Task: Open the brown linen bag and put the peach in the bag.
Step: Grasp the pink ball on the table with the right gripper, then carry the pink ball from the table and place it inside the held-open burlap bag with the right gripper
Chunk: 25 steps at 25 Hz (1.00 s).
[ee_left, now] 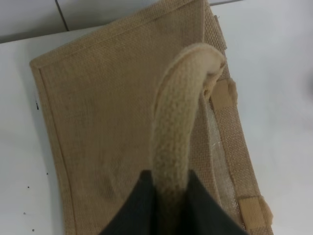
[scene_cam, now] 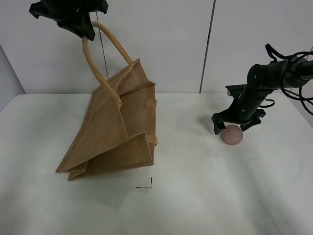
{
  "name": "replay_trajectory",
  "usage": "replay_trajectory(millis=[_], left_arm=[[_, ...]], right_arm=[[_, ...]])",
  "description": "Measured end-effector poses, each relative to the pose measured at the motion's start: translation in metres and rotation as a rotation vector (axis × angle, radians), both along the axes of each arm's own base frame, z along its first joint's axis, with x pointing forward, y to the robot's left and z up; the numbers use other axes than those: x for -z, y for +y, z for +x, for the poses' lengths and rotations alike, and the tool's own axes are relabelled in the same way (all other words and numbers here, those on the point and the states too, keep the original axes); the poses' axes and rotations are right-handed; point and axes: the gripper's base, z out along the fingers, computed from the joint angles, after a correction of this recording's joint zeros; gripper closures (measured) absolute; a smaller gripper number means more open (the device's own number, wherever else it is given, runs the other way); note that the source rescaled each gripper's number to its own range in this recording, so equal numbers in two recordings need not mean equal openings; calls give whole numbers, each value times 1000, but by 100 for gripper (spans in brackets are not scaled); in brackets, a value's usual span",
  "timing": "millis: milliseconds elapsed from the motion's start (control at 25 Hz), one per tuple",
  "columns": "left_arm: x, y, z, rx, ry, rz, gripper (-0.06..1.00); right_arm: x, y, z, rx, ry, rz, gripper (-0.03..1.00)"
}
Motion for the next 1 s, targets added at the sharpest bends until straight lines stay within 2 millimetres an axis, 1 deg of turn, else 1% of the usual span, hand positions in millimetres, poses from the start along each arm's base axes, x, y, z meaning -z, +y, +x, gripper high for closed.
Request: replay_trajectory(millis=[120, 280, 360, 400, 440, 480, 520, 600, 640, 680, 720, 840, 920, 1000], left_arm=[[0, 0, 0, 0, 0, 0, 94], [0, 0, 0, 0, 0, 0, 94], [0, 0, 0, 0, 0, 0, 94], [0, 0, 0, 0, 0, 0, 94], [0, 0, 0, 0, 0, 0, 94], [0, 0, 0, 0, 0, 0, 94], [0, 0, 0, 0, 0, 0, 94], [0, 0, 0, 0, 0, 0, 94], [0, 0, 0, 0, 0, 0, 94], [0, 0, 0, 0, 0, 0, 94], [0, 0, 0, 0, 0, -1, 94], [0, -2, -1, 11, 8, -25, 94], [0, -4, -1, 31, 9, -34, 94], [-1, -5, -2, 43, 7, -38, 94]], right_arm=[[1, 0, 0, 7, 2, 1, -3], [8, 0, 0, 16, 23, 2, -3], [9, 0, -1, 19, 30, 1, 0], [9, 0, -1, 19, 33, 2, 5], [9, 0, -1, 19, 39, 1, 12], [10, 0, -2, 16, 47, -3, 23], [10, -1, -3, 13, 52, -7, 36], [9, -1, -3, 8, 53, -13, 74], [8, -1, -3, 8, 49, -13, 85], [4, -1, -3, 8, 44, -13, 93], [2, -1, -2, 7, 39, -12, 97], [-16, 1, 0, -2, 25, 9, 97], [-41, 5, 5, -13, -12, 52, 97], [-74, 12, 10, -27, -68, 121, 97]])
